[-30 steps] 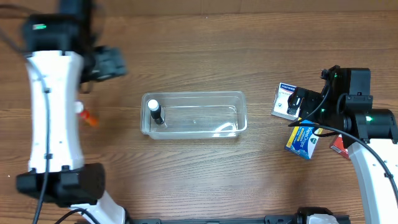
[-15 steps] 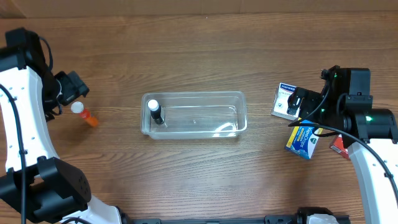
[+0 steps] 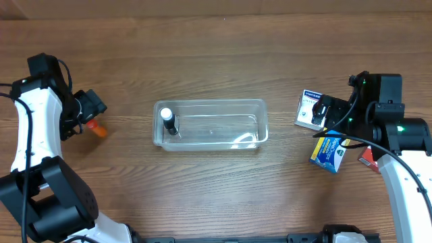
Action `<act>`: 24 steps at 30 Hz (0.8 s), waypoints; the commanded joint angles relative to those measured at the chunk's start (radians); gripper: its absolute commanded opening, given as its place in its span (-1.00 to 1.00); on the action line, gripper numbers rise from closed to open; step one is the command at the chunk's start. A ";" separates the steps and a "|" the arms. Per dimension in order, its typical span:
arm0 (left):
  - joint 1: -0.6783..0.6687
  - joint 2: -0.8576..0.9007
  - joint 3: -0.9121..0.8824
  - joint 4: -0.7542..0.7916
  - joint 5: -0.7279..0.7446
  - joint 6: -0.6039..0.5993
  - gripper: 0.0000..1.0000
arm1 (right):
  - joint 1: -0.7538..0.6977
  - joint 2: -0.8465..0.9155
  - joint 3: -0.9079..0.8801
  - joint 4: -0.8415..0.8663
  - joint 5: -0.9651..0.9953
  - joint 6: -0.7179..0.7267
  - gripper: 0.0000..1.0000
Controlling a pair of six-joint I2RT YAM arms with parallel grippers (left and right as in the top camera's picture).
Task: Pack container
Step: 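Move the left gripper to the orange tube and grasp it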
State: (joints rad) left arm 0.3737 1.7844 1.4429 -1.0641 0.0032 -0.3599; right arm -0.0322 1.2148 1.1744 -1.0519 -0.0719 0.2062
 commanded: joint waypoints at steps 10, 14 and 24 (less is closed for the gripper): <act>-0.001 -0.006 -0.010 -0.002 -0.010 0.016 -0.04 | -0.003 -0.008 0.024 0.002 -0.002 0.004 1.00; -0.001 -0.006 -0.010 -0.014 -0.010 0.016 -0.36 | -0.003 -0.008 0.024 0.002 -0.002 0.003 1.00; -0.002 -0.006 -0.006 -0.045 -0.002 0.016 -0.82 | -0.003 -0.008 0.024 0.002 -0.002 0.003 1.00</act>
State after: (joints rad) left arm 0.3737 1.7844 1.4414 -1.0958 -0.0002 -0.3416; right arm -0.0322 1.2148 1.1744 -1.0515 -0.0715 0.2066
